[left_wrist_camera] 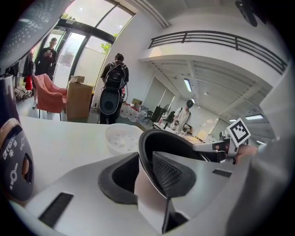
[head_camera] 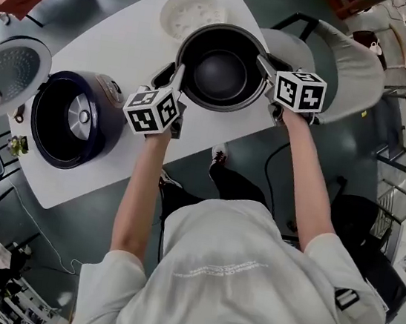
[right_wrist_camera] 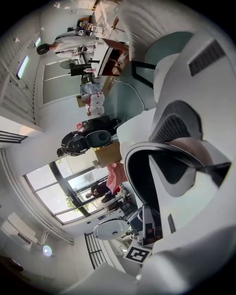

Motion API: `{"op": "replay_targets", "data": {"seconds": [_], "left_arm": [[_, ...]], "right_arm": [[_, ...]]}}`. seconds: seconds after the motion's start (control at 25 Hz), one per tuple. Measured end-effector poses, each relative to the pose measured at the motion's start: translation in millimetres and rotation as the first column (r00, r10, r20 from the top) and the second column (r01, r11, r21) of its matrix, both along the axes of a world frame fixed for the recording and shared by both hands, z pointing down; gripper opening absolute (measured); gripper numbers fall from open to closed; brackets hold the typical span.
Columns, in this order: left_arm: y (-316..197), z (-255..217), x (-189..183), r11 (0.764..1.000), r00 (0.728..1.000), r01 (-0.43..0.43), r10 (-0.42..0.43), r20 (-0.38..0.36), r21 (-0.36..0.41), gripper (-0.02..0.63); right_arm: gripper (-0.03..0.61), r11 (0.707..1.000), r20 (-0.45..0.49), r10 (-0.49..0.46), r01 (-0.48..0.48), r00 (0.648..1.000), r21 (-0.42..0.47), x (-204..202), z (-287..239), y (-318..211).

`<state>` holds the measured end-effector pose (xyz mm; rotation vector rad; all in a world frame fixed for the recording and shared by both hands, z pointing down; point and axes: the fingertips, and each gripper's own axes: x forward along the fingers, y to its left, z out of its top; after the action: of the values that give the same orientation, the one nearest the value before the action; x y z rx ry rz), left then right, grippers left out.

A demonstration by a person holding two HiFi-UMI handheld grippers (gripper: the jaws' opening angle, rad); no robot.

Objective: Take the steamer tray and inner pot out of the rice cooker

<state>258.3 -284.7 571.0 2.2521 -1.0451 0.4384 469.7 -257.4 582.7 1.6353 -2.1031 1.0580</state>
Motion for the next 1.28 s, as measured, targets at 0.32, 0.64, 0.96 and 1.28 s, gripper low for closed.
{"op": "replay_targets", "data": {"seconds": [0.32,0.64,0.96,1.28], "left_arm": [[-1.8,-20.1,-6.6,0.998,1.0,-0.019,0.019,-0.009,0.054,0.161],[14.8,-63.4,-43.8,0.985,0.999,-0.037,0.039,-0.009,0.169,0.161],[24.5,-126.1,-119.8,0.932,0.997,-0.013,-0.014,0.071,0.361,0.094],[35.1,-182.9,-204.0,0.897,0.997,0.052,-0.072,0.03,0.438,0.094]], "right_arm": [[0.195,0.996,-0.133,-0.004,0.015,0.991,0.083,11.6,-25.1,1.4],[0.195,0.987,-0.201,0.035,-0.003,0.979,0.159,-3.6,-71.9,27.6],[0.186,0.957,-0.222,0.01,0.055,0.975,0.286,-76.5,-137.0,36.2],[0.186,0.915,-0.213,-0.062,0.141,0.975,0.378,-157.2,-192.9,35.7]]}}
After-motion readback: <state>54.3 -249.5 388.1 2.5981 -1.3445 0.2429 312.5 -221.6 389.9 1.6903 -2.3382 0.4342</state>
